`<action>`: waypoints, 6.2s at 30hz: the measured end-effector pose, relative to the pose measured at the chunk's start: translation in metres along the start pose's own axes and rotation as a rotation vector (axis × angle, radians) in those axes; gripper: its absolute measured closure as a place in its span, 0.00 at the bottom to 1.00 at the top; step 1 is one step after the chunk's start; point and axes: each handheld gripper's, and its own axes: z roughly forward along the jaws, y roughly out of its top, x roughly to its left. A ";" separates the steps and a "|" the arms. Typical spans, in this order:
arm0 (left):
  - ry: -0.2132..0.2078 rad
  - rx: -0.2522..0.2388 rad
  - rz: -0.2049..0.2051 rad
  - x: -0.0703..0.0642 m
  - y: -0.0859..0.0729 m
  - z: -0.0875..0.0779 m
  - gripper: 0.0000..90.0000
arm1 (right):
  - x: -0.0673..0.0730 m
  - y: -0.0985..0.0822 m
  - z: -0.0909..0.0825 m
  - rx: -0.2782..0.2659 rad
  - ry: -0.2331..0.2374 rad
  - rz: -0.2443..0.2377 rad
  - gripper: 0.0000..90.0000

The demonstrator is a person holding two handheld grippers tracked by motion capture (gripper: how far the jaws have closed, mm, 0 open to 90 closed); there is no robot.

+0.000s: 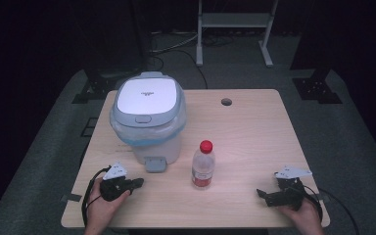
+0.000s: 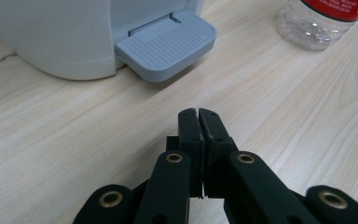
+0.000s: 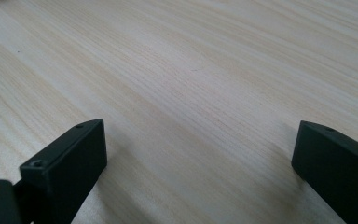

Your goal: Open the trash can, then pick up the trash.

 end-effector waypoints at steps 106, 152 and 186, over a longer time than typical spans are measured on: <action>0.128 -0.057 -0.056 0.000 0.044 0.051 1.00 | 0.000 0.000 0.000 0.000 0.000 0.000 0.02; 0.120 -0.044 -0.073 0.005 0.037 0.059 1.00 | 0.001 0.000 0.000 0.000 0.001 -0.001 0.02; 0.106 -0.053 -0.080 0.007 0.036 0.059 1.00 | 0.030 0.029 -0.003 -0.020 0.137 -0.057 0.06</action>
